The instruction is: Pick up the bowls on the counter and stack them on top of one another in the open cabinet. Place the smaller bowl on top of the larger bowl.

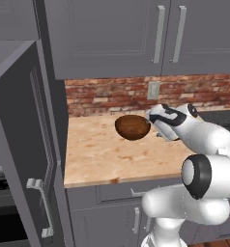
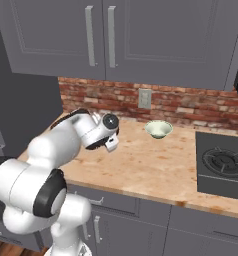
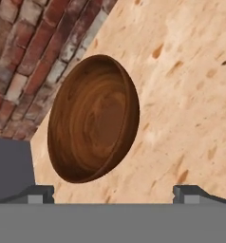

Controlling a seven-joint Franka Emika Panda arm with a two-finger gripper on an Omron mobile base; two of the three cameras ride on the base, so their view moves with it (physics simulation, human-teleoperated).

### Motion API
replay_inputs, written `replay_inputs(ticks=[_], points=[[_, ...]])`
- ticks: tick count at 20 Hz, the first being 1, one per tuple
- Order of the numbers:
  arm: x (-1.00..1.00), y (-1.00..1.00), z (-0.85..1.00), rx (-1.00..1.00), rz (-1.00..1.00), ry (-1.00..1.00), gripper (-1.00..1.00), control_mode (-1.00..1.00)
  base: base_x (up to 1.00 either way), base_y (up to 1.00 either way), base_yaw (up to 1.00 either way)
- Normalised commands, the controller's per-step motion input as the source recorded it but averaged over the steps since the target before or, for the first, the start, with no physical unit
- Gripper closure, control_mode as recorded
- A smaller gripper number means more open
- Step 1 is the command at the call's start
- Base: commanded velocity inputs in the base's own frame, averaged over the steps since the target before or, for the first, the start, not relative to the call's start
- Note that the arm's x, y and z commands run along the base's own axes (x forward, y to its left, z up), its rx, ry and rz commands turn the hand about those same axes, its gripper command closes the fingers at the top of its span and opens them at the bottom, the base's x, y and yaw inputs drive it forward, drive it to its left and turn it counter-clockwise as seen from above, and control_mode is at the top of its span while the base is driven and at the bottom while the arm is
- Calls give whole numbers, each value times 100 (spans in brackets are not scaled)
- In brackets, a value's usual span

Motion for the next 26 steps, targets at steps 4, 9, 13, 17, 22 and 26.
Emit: replay_inputs(ticks=[4, 9, 13, 17, 22, 26], points=[[33, 0, -14, 1, 0, 3, -100, -100, 0, 0, 0], [27, 0, -22, 0, 0, 0, -100, -100, 0, 0, 0], [25, 0, -26, 0, 0, 0, -100, -100, 0, 0, 0], [22, 0, -26, 0, 0, 0, -100, -100, 0, 0, 0], [20, 0, -24, 0, 1, 0, -100, -100, 0, 0, 0], [20, 0, -24, 0, 0, 0, -100, -100, 0, 0, 0]])
